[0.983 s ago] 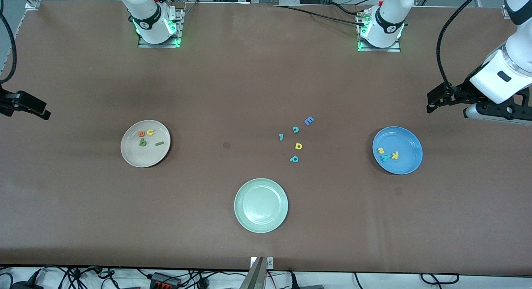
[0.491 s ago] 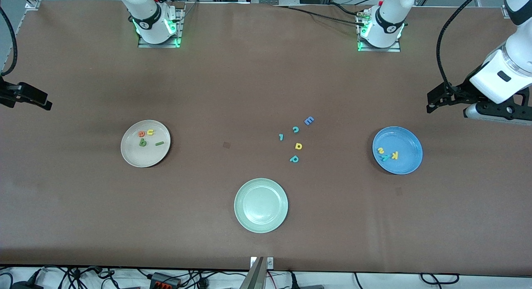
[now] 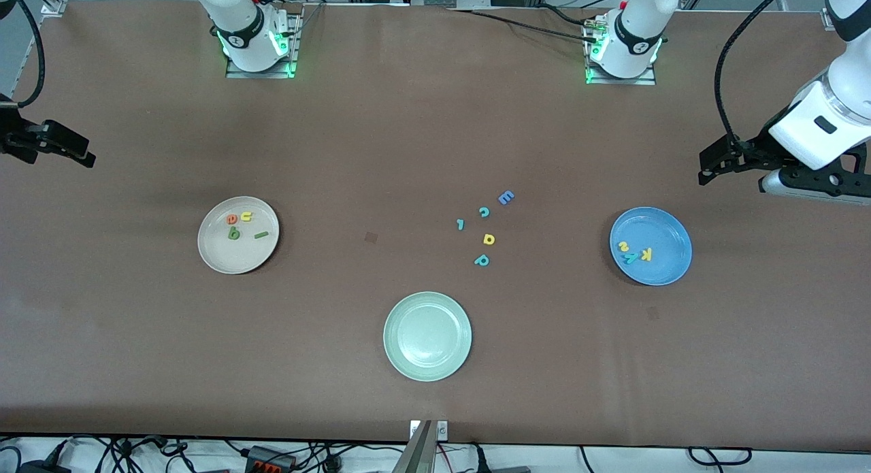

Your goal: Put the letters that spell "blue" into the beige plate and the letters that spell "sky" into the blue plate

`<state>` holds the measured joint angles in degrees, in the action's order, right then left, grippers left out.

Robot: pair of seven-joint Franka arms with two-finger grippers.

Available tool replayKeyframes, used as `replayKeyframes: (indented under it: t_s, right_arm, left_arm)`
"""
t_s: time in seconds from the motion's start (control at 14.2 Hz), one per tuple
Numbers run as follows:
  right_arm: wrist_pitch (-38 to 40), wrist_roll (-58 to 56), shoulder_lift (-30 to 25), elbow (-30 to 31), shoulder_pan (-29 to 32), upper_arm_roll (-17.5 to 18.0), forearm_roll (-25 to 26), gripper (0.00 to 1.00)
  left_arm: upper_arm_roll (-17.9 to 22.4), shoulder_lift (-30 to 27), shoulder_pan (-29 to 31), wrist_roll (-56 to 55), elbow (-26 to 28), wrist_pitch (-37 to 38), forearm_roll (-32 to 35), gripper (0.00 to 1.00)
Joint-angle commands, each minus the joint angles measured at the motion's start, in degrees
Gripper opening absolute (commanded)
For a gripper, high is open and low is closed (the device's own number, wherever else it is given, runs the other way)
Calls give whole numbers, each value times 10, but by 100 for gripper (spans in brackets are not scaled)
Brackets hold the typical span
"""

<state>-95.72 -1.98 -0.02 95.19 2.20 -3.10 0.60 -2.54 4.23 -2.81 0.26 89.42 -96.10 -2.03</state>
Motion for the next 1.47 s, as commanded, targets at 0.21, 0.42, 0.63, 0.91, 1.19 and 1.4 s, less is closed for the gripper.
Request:
replayKeyframes:
  t_s: [0.21,0.42,0.63,0.91,1.19,1.4]
  right_arm:
    - [-7,-3,-3,3,5,8,5,100]
    - [-6,-4,-4,3,7,7,6,100]
    - [-5,-4,-4,3,10,6,6,100]
    - [-5,-7,-4,7,12,5,7,100]
    - [-5,-13,-5,6,12,-2,7,100]
    - [-5,-13,-5,6,12,-2,6,100]
  left_arm:
    - [-2,9,0,-4,-20,12,11,100]
    - [-2,9,0,-4,-20,12,10,100]
    - [-2,9,0,-3,-19,12,10,100]
    - [-2,9,1,-3,-19,12,10,100]
    - [-2,9,2,-4,-19,12,10,100]
    - [-2,9,1,-5,-19,12,10,100]
